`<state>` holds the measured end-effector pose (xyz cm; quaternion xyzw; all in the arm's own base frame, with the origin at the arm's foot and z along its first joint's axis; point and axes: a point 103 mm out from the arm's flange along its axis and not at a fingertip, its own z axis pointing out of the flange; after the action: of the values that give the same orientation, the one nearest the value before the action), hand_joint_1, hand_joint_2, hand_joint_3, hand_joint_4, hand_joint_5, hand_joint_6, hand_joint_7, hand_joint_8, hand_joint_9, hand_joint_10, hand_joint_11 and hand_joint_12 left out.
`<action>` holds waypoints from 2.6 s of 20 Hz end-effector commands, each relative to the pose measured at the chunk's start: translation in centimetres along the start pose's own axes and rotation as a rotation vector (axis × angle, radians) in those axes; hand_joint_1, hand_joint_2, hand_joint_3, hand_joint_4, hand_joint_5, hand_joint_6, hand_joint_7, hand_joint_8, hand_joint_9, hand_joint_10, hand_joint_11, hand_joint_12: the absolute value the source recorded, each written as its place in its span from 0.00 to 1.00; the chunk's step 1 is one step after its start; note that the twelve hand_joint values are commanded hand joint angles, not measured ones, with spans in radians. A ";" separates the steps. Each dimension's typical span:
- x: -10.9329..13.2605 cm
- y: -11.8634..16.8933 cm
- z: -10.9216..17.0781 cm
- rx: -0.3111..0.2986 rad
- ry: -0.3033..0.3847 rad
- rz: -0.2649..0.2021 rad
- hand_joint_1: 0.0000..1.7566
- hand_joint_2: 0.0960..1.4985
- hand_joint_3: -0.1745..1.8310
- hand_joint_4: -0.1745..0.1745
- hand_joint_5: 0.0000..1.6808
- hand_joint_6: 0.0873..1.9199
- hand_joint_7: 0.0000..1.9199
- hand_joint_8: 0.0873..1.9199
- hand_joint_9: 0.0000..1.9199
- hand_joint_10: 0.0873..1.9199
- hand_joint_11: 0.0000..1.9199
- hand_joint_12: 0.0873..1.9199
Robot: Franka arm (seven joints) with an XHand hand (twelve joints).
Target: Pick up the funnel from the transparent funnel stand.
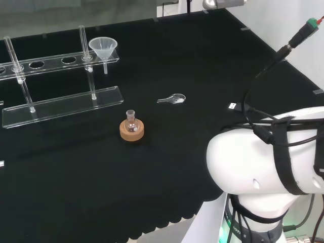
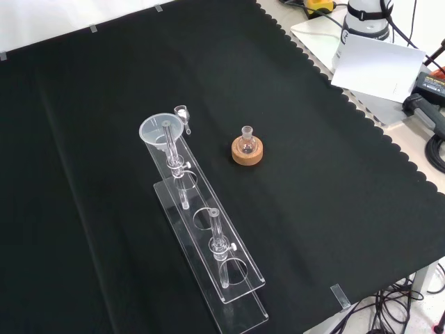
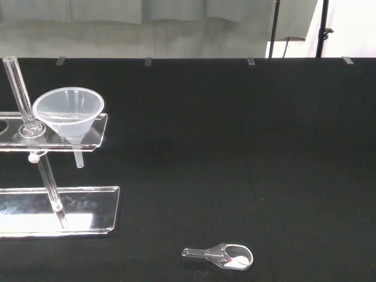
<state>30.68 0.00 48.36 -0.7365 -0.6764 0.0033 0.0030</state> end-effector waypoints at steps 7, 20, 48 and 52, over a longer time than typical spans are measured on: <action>-0.8 1.1 0.3 -0.031 -0.055 -0.063 0.21 0.33 0.15 0.65 0.00 0.00 0.00 0.00 0.00 0.00 0.00 0.00; -1.1 6.2 1.8 -0.024 -0.018 -0.167 0.24 0.33 0.14 0.63 0.00 0.00 0.00 0.00 0.00 0.00 0.00 0.00; 2.5 17.7 5.4 0.177 0.003 -0.371 0.26 0.35 0.13 0.58 0.00 0.00 0.00 0.00 0.00 0.00 0.00 0.00; 3.5 18.6 6.1 0.182 0.002 -0.391 0.26 0.36 0.13 0.57 0.00 0.00 0.00 0.00 0.00 0.00 0.00 0.00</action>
<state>48.50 0.42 42.78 -0.6059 -0.7909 0.0531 0.0676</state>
